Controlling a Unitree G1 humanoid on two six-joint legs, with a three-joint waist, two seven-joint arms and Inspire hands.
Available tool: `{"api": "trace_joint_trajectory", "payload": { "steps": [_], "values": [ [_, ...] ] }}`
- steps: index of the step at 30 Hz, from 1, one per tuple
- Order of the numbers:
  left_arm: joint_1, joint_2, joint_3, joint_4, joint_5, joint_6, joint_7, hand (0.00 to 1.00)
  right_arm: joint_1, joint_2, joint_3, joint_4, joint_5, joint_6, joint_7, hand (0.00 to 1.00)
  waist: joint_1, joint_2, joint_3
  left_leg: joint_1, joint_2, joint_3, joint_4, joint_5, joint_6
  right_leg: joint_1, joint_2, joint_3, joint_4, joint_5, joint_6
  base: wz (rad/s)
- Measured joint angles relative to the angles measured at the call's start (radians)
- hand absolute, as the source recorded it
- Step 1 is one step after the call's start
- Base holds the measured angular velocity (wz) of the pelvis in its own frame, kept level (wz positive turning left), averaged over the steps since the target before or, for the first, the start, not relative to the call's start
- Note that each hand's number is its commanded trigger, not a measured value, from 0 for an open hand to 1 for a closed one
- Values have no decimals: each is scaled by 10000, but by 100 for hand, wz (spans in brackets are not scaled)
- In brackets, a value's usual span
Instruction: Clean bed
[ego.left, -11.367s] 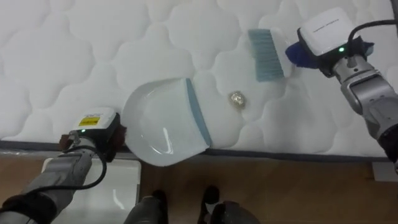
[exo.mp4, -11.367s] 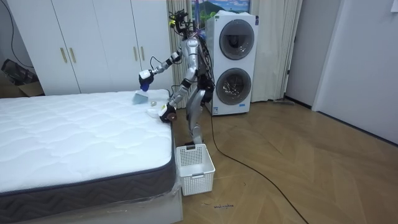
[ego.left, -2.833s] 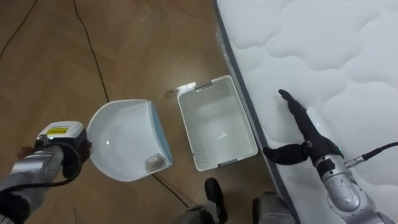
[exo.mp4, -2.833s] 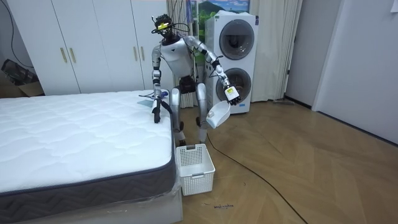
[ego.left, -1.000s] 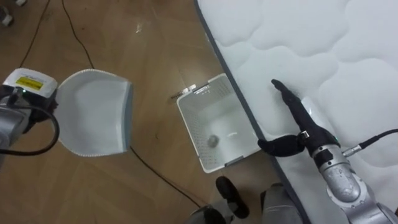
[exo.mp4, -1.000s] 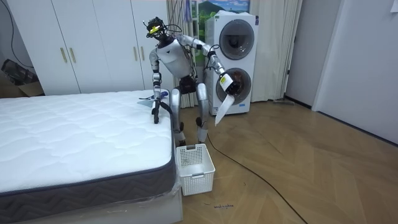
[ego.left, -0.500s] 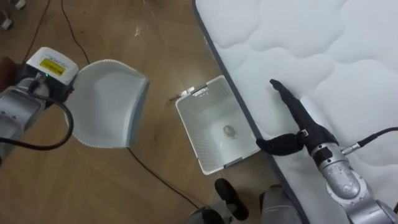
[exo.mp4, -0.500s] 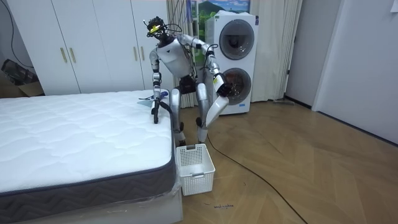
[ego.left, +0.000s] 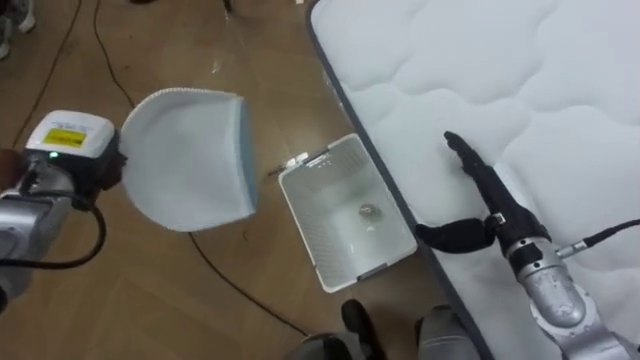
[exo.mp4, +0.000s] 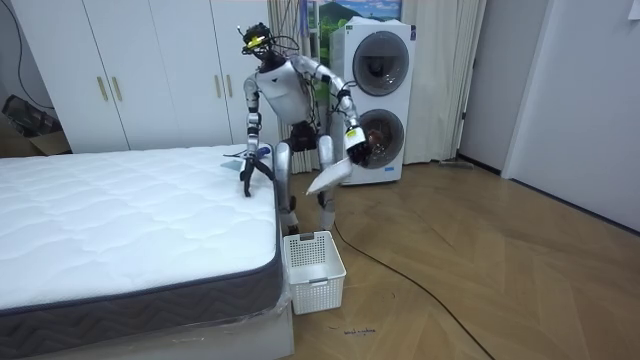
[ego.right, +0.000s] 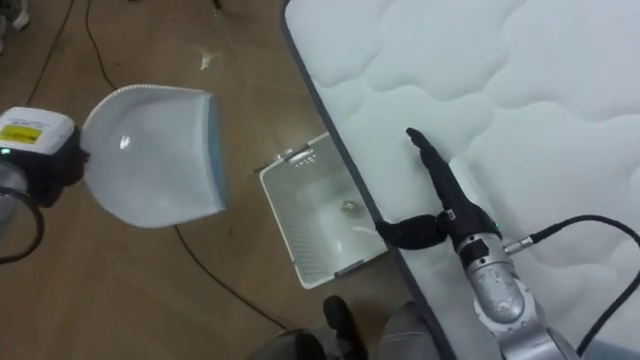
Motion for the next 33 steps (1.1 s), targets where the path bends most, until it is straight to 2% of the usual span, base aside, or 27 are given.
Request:
{"api": "trace_joint_trajectory", "payload": {
  "steps": [1, 3, 4, 5, 8, 9, 12, 14, 15, 16, 17, 18, 19, 20, 21, 22, 23, 24, 25, 26, 27, 28, 29, 31, 33],
  "values": [
    [224, -109, 132, -202, 0, -42, 84, 100, 13, 72, -3, 66, 20, 21, -21, 0, 29, -48, -26, 35, 57, -22, 16, -40, -15, 77, 62, 5, -143, 61, -12, -32],
    [710, -532, 320, -620, 19, -358, 214, 100, 12, 346, -58, 475, 88, 123, -104, 0, 318, -127, -82, 320, 325, -99, 47, -283, -82, 501, 383, 69, -774, 331, 0, -43],
    [757, -625, 323, -665, 13, -433, 220, 100, 46, 402, -109, 517, 123, 185, -104, 0, 389, -165, -104, 398, 363, -93, 47, -323, -78, 615, 414, 103, -887, 352, 18, -35],
    [849, -729, 326, -844, -32, -548, 221, 100, 112, 451, -119, 521, 318, 287, -119, 0, 467, -230, -163, 531, 434, -89, 49, -394, -54, 782, 455, 193, -1037, 396, 67, -24],
    [1374, -894, 556, -1878, -848, -826, 340, 100, 332, 491, -127, 435, 486, 451, -215, 0, 466, -326, -239, 941, 422, -67, 19, -469, 39, 1344, 483, 328, -1424, 514, 203, -20],
    [1689, -1058, 773, -2230, -1114, -975, 436, 100, 476, 502, -148, 388, 491, 550, -239, 0, 467, -360, -269, 1175, 433, -53, -36, -515, 33, 1649, 517, 416, -1639, 589, 243, -27],
    [2085, -1534, 895, -2668, -1552, -1234, 470, 100, 1031, 540, -388, 265, 467, 749, -370, 0, 453, -457, -372, 1762, 460, -96, -212, -551, 14, 2252, 619, 661, -2276, 843, 334, -37],
    [2267, -1826, 954, -2795, -1673, -1245, 470, 100, 1228, 655, -562, 254, 481, 853, -474, 0, 460, -595, -436, 2168, 445, -90, -560, -579, -1, 2446, 659, 1002, -2513, 990, 405, -58],
    [2403, -2053, 956, -2802, -1872, -1252, 456, 100, 1308, 671, -598, 238, 494, 914, -504, 0, 452, -661, -482, 2357, 442, -42, -618, -659, -18, 2510, 743, 1148, -2640, 1110, 442, -78],
    [2452, -2184, 962, -2808, -1960, -1253, 443, 100, 1356, 676, -610, 207, 496, 954, -531, 0, 474, -702, -493, 2447, 471, 5, -613, -730, -29, 2515, 780, 1193, -2658, 1165, 474, -97],
    [2577, -2464, 1033, -2844, -1951, -1255, 428, 100, 1488, 666, -616, -9, 495, 1096, -534, 0, 545, -776, -505, 2643, 586, 257, -608, -929, -56, 2517, 851, 1296, -2674, 1254, 510, -121],
    [2806, -2711, 1176, -2899, -1942, -1309, 421, 100, 1534, 728, -610, -186, 460, 1161, -518, 0, 605, -880, -494, 2933, 791, 721, -609, -1177, -91, 2490, 887, 1214, -2670, 1391, 526, -132],
    [2913, -2829, 1238, -2900, -1939, -1328, 416, 100, 1527, 785, -610, -197, 431, 1166, -515, 0, 706, -955, -492, 3119, 892, 970, -640, -1276, -107, 2476, 860, 1025, -2671, 1473, 537, -176],
    [3149, -3114, 1374, -2900, -1923, -1347, 409, 100, 1504, 944, -606, -188, 488, 1221, -463, 0, 998, -1170, -494, 3639, 1095, 1544, -828, -1457, -162, 2445, 655, 216, -2712, 1741, 471, -210],
    [3429, -3341, 1467, -2988, -1955, -1355, 409, 100, 1467, 1052, -583, -204, 677, 1236, -308, 0, 1249, -1254, -510, 3971, 1318, 1877, -876, -1603, -218, 2513, 406, -1099, -2978, 2145, 277, -217],
    [3544, -3417, 1497, -3055, -1960, -1369, 410, 100, 1414, 1109, -578, -195, 685, 1233, -252, 0, 1338, -1272, -517, 4060, 1387, 1904, -885, -1665, -228, 2548, 296, -1777, -3135, 2349, 175, -202],
    [3595, -3517, 1494, -3075, -1959, -1422, 404, 100, 1260, 1205, -582, -111, 670, 1234, -154, 0, 1438, -1291, -525, 4166, 1586, 2223, -971, -1714, -220, 2674, 188, -2716, -3541, 2775, 2, -159],
    [3576, -3545, 1495, -3126, -1958, -1451, 404, 100, 1120, 1346, -617, -50, 671, 1278, -100, 0, 1416, -1294, -533, 4179, 1904, 2785, -1086, -1711, -193, 2703, 186, -3353, -3891, 3192, -116, -147],
    [3574, -3552, 1496, -3170, -1966, -1461, 403, 100, 1099, 1385, -613, -55, 676, 1300, -91, 0, 1431, -1311, -533, 4203, 2031, 3149, -1113, -1725, -158, 2672, 106, -3679, -3816, 3231, -186, -127],
    [3597, -3697, 1499, -3188, -1970, -1461, 391, 100, 1133, 1405, -615, -57, 665, 1318, -83, 0, 1528, -1332, -538, 4420, 2164, 3730, -1170, -1742, -134, 2758, -209, -4226, -3040, 2903, -68, -132],
    [3616, -3882, 1504, -3199, -1987, -1461, 383, 100, 1124, 1400, -613, -57, 610, 1318, -105, 0, 1689, -1335, -536, 4716, 2231, 4388, -1282, -1757, -148, 3103, -602, -4487, -2449, 2532, 153, -133],
    [3617, -3953, 1507, -3209, -2016, -1461, 368, 100, 1107, 1406, -598, -58, 602, 1305, -104, 0, 1785, -1337, -536, 4842, 2266, 4631, -1285, -1775, -178, 3295, -764, -4500, -2350, 2404, 296, -129],
    [3619, -3998, 1508, -3339, -2203, -1470, 305, 100, 1061, 1427, -529, -94, 615, 1242, -106, 0, 1911, -1393, -536, 4958, 2331, 4960, -1147, -1839, -273, 3551, -943, -4521, -2501, 2243, 546, -101],
    [3610, -4041, 1617, -3516, -2461, -1611, 199, 100, 1034, 1448, -455, -243, 642, 1121, -86, 0, 1897, -1470, -514, 4851, 2387, 5006, -968, -1825, -326, 3470, -777, -4519, -2955, 2183, 510, -77],
    [3669, -4131, 1742, -3523, -2692, -1717, -61, 100, 1015, 1460, -461, -417, 689, 1030, 4, 0, 1886, -1497, -510, 4819, 2395, 4742, -940, -1767, -426, 3413, -582, -4393, -3306, 2216, 263, -64]
  ]
}}
